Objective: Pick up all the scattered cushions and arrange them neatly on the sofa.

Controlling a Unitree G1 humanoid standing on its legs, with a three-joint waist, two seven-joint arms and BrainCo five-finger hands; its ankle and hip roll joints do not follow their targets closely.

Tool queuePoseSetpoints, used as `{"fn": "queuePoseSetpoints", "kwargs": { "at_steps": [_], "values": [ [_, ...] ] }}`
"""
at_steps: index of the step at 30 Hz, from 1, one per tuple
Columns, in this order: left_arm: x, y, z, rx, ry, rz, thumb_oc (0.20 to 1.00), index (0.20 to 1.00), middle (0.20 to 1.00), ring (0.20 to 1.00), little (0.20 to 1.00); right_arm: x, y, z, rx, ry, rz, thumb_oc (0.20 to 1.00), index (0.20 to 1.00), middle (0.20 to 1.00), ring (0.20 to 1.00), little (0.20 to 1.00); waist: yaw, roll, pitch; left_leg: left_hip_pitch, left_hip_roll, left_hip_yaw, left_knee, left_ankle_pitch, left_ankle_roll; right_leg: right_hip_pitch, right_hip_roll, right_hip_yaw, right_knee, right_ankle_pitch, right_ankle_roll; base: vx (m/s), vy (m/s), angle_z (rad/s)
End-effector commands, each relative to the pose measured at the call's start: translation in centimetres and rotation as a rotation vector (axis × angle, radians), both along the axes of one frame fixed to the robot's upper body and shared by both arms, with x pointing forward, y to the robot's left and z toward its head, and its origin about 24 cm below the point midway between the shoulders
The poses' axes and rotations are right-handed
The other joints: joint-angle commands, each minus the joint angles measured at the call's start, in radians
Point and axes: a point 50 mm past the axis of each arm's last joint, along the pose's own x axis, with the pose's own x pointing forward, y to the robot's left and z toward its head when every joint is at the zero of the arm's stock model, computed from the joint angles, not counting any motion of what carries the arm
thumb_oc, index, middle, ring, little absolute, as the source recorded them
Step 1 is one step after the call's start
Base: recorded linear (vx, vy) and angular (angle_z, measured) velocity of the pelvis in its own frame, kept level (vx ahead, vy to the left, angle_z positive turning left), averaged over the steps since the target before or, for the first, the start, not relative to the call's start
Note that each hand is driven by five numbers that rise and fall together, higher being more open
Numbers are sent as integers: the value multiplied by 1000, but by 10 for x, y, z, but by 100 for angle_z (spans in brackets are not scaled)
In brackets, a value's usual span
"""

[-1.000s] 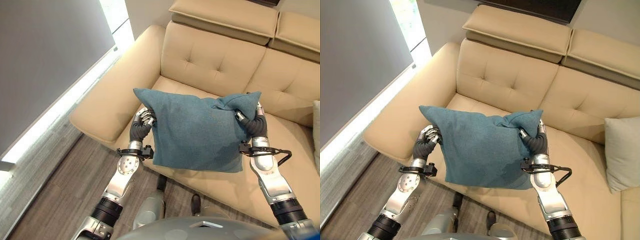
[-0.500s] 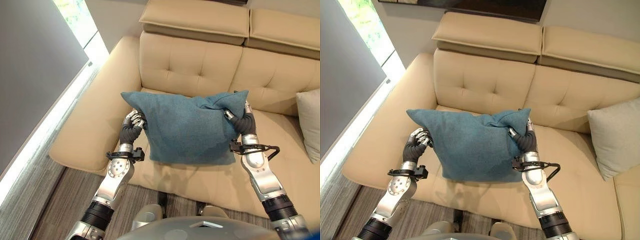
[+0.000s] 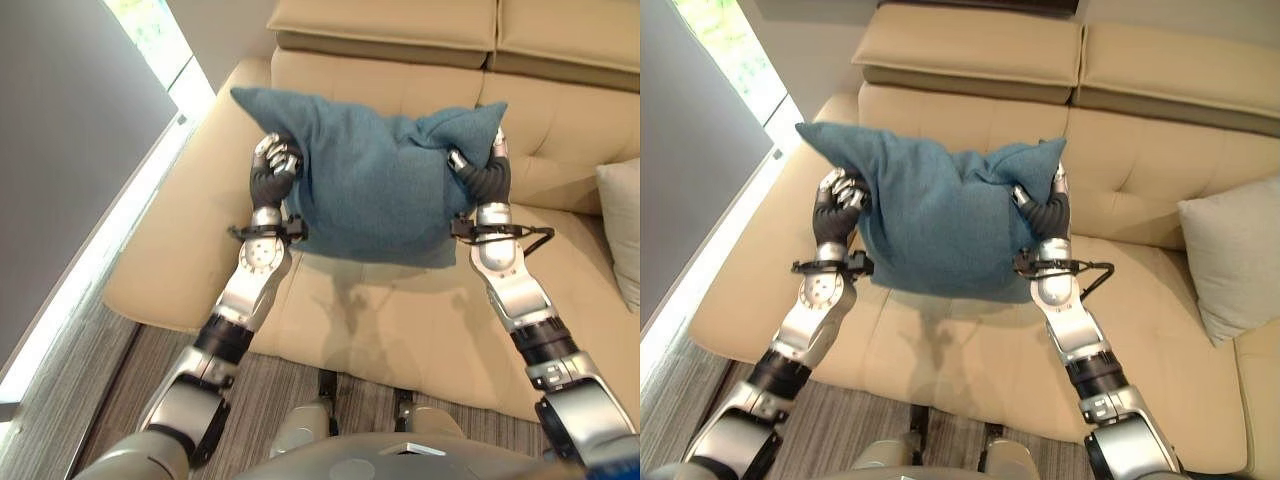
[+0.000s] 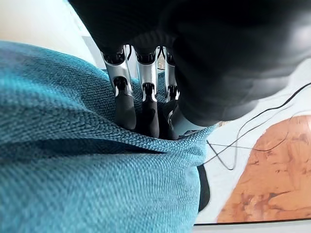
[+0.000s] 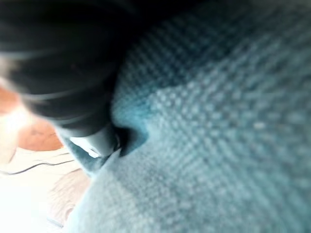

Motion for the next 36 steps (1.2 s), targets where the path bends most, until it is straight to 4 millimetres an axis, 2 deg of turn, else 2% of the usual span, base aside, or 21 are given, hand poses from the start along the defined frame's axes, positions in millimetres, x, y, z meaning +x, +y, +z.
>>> {"fn": "queuePoseSetpoints", "kwargs": {
  "at_steps": [1, 3, 4, 8, 16, 22, 23, 24, 25, 26, 27, 29, 30, 32, 33, 36],
  "values": [
    [6, -52, 63, 111, -271, -160, 200, 200, 200, 200, 200, -2, 50, 71, 13, -289, 181, 200, 200, 200, 200, 200, -16, -27, -9, 8, -9, -1, 5, -99, -63, -19, -4, 49, 6, -70, 81, -125, -10, -2],
    [14, -52, 82, 152, -311, -136, 200, 200, 200, 200, 200, 5, 52, 88, -1, -326, 167, 200, 200, 200, 200, 200, -21, -25, -14, -40, -15, 1, 5, -86, -66, -63, -4, 53, 6, -52, 82, -103, -7, -4],
    [21, -51, 98, 186, -340, -114, 200, 200, 200, 200, 200, 11, 53, 102, -20, -350, 152, 200, 200, 200, 200, 200, -23, -24, -21, -74, -18, 2, 5, -73, -70, -94, -3, 58, 6, -42, 83, -71, 1, -7],
    [28, -47, 136, 251, -424, -75, 200, 200, 200, 200, 200, 20, 52, 132, -52, -400, 118, 200, 200, 200, 200, 200, -19, -18, -20, -134, -19, 6, 5, -51, -76, -157, -6, 65, 6, -24, 90, -39, 16, -9],
    [31, -48, 146, 209, -430, -86, 200, 200, 200, 200, 200, 27, 49, 144, -48, -404, 108, 200, 200, 200, 200, 200, -18, -23, -15, -176, -23, 6, 5, -38, -84, -207, -9, 67, 6, -10, 94, -11, 5, -6],
    [33, -48, 138, 251, -406, -77, 200, 200, 200, 200, 200, 34, 46, 118, -65, -319, 89, 200, 200, 200, 200, 200, -22, -22, -12, -207, -29, 4, 5, -32, -87, -239, -14, 67, 6, -1, 93, -3, 0, 1],
    [34, -44, 142, 268, -415, -55, 385, 385, 385, 385, 385, 36, 43, 115, -76, -304, 78, 200, 200, 200, 200, 200, -22, -21, -11, -213, -29, 4, 5, -30, -87, -245, -15, 66, 6, 1, 94, 0, 0, 0],
    [35, -39, 145, 290, -424, -32, 865, 865, 865, 865, 865, 37, 42, 114, -83, -298, 73, 200, 200, 200, 200, 200, -21, -20, -8, -212, -27, 4, 5, -34, -87, -244, -14, 66, 6, -1, 95, 0, 0, 0],
    [35, -33, 149, 312, -434, -1, 1000, 1000, 1000, 1000, 1000, 38, 39, 114, -87, -293, 65, 200, 200, 200, 200, 200, -22, -21, -7, -217, -29, 3, 5, -28, -87, -251, -15, 66, 6, 4, 96, 0, 0, 0],
    [36, -25, 153, 346, -448, 38, 1000, 1000, 1000, 1000, 1000, 38, 36, 114, -92, -292, 57, 200, 200, 200, 200, 200, -21, -20, -6, -219, -28, 4, 5, -28, -87, -254, -15, 66, 6, 5, 96, -12, 2, -3],
    [35, -5, 165, 415, -481, 140, 1000, 1000, 1000, 1000, 1000, 39, 27, 114, -109, -290, 40, 200, 200, 200, 200, 200, -16, -18, -4, -219, -26, 7, 5, -32, -87, -256, -16, 66, 6, 2, 97, 1, 2, -4],
    [34, 18, 172, 451, -490, 237, 1000, 1000, 1000, 1000, 1000, 38, 20, 116, -124, -294, 27, 200, 200, 200, 200, 200, -14, -19, -2, -226, -27, 8, 5, -26, -86, -263, -18, 65, 6, 8, 98, -8, 1, -7],
    [33, 40, 173, 470, -482, 315, 1000, 1000, 1000, 1000, 1000, 38, 10, 115, -128, -291, 8, 200, 200, 200, 200, 200, -10, -19, 0, -224, -27, 9, 5, -31, -86, -263, -19, 65, 6, 6, 98, -17, 1, -4],
    [32, 56, 171, 460, -464, 362, 1000, 1000, 1000, 1000, 1000, 38, 5, 114, -125, -285, -3, 200, 200, 200, 200, 200, -8, -20, 1, -232, -29, 8, 5, -25, -86, -271, -21, 65, 6, 12, 98, -2, 7, 4],
    [33, 72, 162, 438, -422, 417, 1000, 1000, 1000, 1000, 1000, 36, 1, 113, -124, -285, -10, 200, 200, 200, 200, 200, -6, -23, 7, -238, -28, 11, 5, -23, -87, -278, -22, 64, 6, 13, 97, 12, 11, 10],
    [42, 81, 146, 399, -316, 421, 1000, 1000, 1000, 1000, 1000, 36, 0, 116, -112, -286, -14, 200, 200, 200, 200, 200, -12, -29, 23, -254, -26, 9, 5, -17, -89, -293, -24, 59, 6, 20, 99, -5, 0, 9]
  ]
}}
